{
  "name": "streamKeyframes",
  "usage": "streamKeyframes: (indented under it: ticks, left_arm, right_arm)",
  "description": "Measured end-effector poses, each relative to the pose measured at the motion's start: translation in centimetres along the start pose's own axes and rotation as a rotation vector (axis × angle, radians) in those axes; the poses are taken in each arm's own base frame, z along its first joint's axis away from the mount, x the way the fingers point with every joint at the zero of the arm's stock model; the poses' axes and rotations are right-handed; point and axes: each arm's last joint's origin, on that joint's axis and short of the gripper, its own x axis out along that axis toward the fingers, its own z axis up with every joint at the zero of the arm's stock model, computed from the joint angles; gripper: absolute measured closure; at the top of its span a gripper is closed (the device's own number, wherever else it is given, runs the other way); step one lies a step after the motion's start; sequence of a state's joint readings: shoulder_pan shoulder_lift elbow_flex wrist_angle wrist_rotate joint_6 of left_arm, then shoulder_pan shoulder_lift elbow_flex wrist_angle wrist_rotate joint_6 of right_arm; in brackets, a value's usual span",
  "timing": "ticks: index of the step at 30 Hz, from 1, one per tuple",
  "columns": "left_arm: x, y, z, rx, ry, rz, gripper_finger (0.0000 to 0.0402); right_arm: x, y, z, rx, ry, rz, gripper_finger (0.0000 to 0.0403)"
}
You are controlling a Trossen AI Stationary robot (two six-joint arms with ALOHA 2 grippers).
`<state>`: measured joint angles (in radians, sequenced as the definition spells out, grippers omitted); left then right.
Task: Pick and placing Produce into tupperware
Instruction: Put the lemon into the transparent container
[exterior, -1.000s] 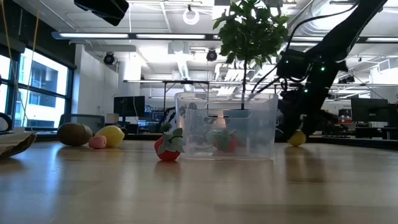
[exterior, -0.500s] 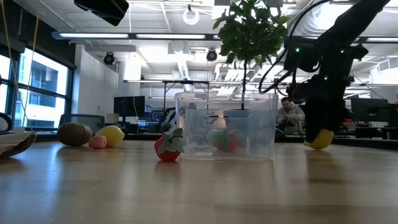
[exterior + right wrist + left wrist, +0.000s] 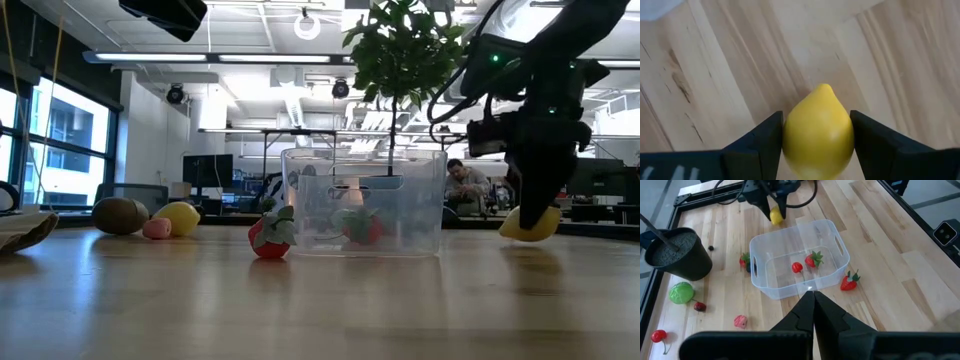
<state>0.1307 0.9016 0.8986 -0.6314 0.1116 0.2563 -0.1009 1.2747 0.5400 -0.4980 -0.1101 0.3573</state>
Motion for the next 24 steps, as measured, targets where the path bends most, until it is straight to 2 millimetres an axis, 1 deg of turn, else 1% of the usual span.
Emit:
streamKeyframes:
  ticks: [4, 10, 18, 22, 24]
  left_arm:
    - [0.0, -0.01, 0.0, 0.001, 0.0, 0.0, 0.0401]
    - [0.0, -0.01, 0.0, 0.0, 0.0, 0.0, 0.0401]
    - [0.0, -0.01, 0.0, 0.0, 0.0, 0.0, 0.0401]
    - [0.0, 0.0, 0.0, 0.0, 0.0, 0.0, 0.0401]
    - [0.0, 0.0, 0.0, 0.0, 0.0, 0.0, 0.0401]
  right_arm:
    - [0.01, 0.17, -0.06, -0.059, -0.006, -0.021, 0.0212]
    - [0.03, 0.32, -0.11, -0.234, -0.011, -0.049, 0.0212]
    - [0.02, 0.32, -0.06, -0.389, -0.014, -0.054, 0.0212]
    - [0.01, 0.43, 0.23, -0.409, -0.045, -0.05, 0.0212]
    - [-0.02, 0.57, 0.61, -0.395, -0.088, -0.048, 0.0212]
